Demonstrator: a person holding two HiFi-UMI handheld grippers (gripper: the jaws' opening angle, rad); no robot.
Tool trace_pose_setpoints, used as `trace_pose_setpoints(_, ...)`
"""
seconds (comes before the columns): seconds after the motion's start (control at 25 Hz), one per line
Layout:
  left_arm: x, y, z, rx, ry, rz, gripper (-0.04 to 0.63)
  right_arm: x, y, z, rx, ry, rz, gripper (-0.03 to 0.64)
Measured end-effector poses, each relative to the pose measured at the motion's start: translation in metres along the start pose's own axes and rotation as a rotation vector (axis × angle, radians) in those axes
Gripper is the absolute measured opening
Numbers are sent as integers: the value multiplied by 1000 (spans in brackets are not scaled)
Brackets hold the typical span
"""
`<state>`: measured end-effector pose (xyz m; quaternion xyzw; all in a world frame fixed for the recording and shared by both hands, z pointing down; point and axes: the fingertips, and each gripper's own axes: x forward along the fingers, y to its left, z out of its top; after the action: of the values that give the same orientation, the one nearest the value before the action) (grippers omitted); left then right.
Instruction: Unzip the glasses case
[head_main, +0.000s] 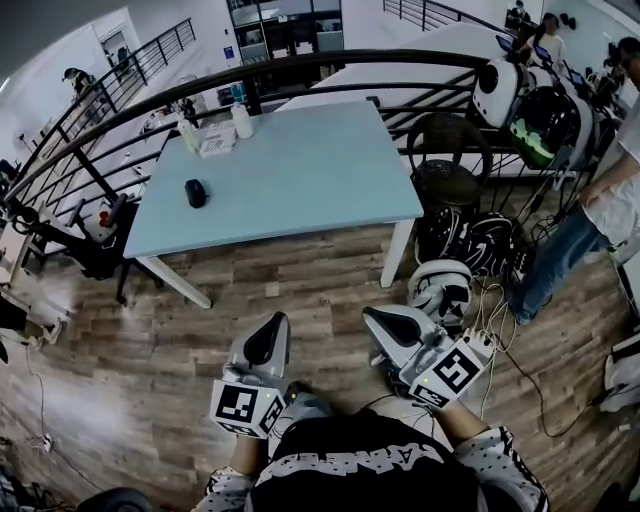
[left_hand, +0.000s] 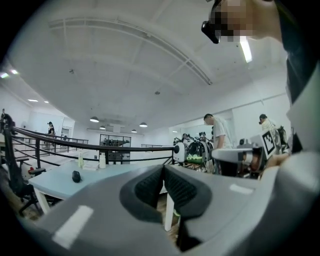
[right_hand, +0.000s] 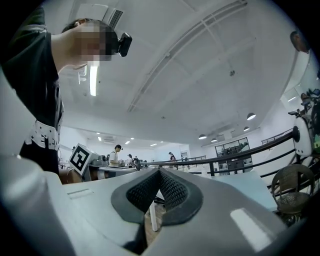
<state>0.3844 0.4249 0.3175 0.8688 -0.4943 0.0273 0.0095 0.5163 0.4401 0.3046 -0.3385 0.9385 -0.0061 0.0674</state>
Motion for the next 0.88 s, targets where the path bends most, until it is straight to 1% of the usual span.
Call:
trace_pose_setpoints(0.16,6,43,-2,-24,5,20,0,41,-2,-7,18,12,5,5)
trace_pose_setpoints(0.32,10,81,-11,-37,26,48,0,78,-4,-18,35,32,18,5)
trace_pose_setpoints(0.56,5,134,-26,-21,60,110,0,133,-5,-34,53,58,49,5)
trace_pose_setpoints(0.72,-2,172,-25,-24,52,162,0,169,-3,-36,41,65,79,5)
trace_pose_setpoints(0.88,-11,204,-23,-30,59,190,0,202,6,-36,28,70,111,5)
